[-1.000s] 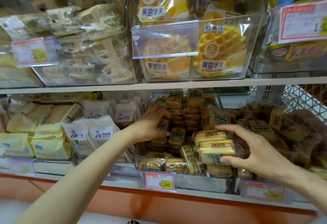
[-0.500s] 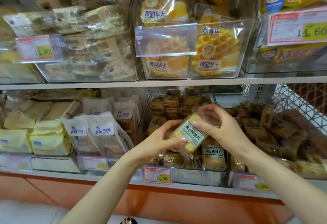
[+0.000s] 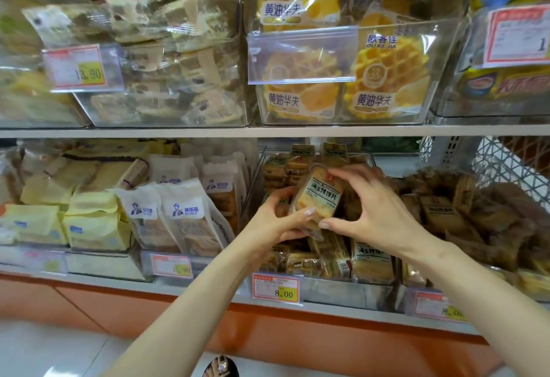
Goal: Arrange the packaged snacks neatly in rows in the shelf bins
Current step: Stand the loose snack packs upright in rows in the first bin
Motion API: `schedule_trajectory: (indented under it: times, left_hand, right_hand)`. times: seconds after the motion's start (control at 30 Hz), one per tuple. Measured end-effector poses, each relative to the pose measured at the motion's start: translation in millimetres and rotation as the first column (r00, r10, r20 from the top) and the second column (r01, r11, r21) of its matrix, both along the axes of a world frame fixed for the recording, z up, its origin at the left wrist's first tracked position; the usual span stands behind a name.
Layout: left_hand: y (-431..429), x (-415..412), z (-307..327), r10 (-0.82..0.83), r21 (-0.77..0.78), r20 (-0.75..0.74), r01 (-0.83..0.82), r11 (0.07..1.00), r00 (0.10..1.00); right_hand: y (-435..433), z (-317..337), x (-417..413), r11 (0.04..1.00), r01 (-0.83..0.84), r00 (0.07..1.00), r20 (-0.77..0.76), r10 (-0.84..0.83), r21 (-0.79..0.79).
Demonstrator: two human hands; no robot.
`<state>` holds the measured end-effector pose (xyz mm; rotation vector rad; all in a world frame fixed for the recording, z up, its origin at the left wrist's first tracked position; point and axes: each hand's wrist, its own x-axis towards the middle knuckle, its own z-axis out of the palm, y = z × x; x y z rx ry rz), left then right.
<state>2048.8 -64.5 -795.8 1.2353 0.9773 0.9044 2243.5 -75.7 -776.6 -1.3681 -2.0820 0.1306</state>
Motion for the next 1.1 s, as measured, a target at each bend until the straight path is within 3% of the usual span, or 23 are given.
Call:
schedule_trajectory:
  times: [0.1,0.2,0.4,0.5,0.6,0.73,0.8,0.93,1.1]
  left_hand:
    - [2,-6,0,-0.008,0.038,0.044,0.006,0.999,0.999]
    - [1,-6,-1,0.003,0.055,0.042,-0.006,0.998,0.999]
    - [-1,-3,0,0.036,0.058,-0.011,-0.035,0.998,0.999]
    - [1,-12,6,0.151,0.141,-0.119,-0.134,0.981,0.981]
    - [1,-23,9,0.374,0.352,-0.265,-0.272,0.896,0.889]
    - [-1,-28,15,0.589,0.588,-0.261,-0.357,0.726,0.765]
    - [0,-31,17,0.613,0.63,-0.255,-0.353,0.692,0.747]
    - [2,-40,19,0.559,0.58,-0.26,-0.336,0.742,0.787]
    - [2,-44,21,0.542,0.536,-0.254,-0.35,0.769,0.801]
  right_hand:
    - [1,5,3,0.997,-0.006,0.999,-0.053,0.002,-0.08]
    - [-1,4,3,0.993,-0.002,1.0,0.005,0.003,-0.12]
    - [-3,0,0,0.998,0.059,0.996,0.061,-0.059,0.007]
    - [0,11,11,0.992,0.107,0.994,-0.01,-0.107,0.072]
    - [10,25,20,0.982,0.162,0.987,-0.007,-0.162,0.095]
    - [26,30,5,0.982,0.171,0.952,0.27,-0.144,-0.078]
    - [36,27,-7,0.976,0.144,0.918,0.391,-0.071,-0.162]
    - [53,22,-30,0.946,0.127,0.858,0.512,0.046,-0.299]
    - [79,3,-50,0.899,0.125,0.839,0.529,0.13,-0.419]
